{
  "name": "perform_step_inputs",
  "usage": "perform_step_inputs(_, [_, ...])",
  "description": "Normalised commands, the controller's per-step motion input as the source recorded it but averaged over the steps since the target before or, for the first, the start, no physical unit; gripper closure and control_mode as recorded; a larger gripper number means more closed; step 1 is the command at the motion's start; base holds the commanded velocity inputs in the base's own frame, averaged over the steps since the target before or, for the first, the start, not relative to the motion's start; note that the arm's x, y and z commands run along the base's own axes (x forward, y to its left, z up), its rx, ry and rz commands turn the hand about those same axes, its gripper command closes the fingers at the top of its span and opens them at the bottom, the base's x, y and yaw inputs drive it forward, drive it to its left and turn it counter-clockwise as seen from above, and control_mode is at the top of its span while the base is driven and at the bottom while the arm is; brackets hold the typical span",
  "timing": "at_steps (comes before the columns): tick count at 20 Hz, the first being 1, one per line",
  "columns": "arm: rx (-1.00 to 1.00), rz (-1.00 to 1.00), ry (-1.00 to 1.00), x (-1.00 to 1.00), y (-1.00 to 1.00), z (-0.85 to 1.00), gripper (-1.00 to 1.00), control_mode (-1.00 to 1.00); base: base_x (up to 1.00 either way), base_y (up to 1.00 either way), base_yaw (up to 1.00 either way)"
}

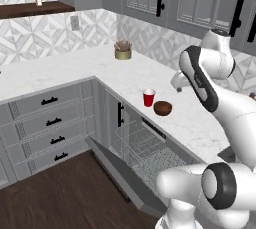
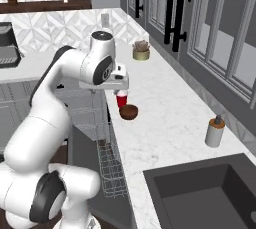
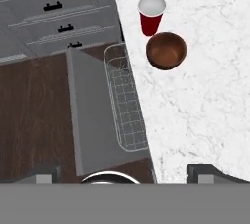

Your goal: Pick up the cup and bowl from the counter, place them in the dishwasher, and close the dishwasher door.

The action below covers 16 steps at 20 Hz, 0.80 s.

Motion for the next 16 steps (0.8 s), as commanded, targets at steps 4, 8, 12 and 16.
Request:
perform_step_inputs(4, [0.01, 0.3, 0.0, 0.73, -0.37, -0.43, -1.0, -1.0, 0.0, 0.0, 0.0])
perform_step_inputs(8, [-0.09, 0.26, 0.01, 0.75, 0.04, -0.71, -1.0, -1.0, 0.0, 0.0, 0.0])
perform_step_inputs(12, [-0.16, 0.19, 0.0, 0.46, 0.14, -0.79, -1.0, -1.0, 0.0, 0.0, 0.0])
perform_step_inputs(16, [-0.22, 0.08, 0.0, 0.39, 0.5, -0.8, -1.0, -1.0, 0.0, 0.0, 0.0])
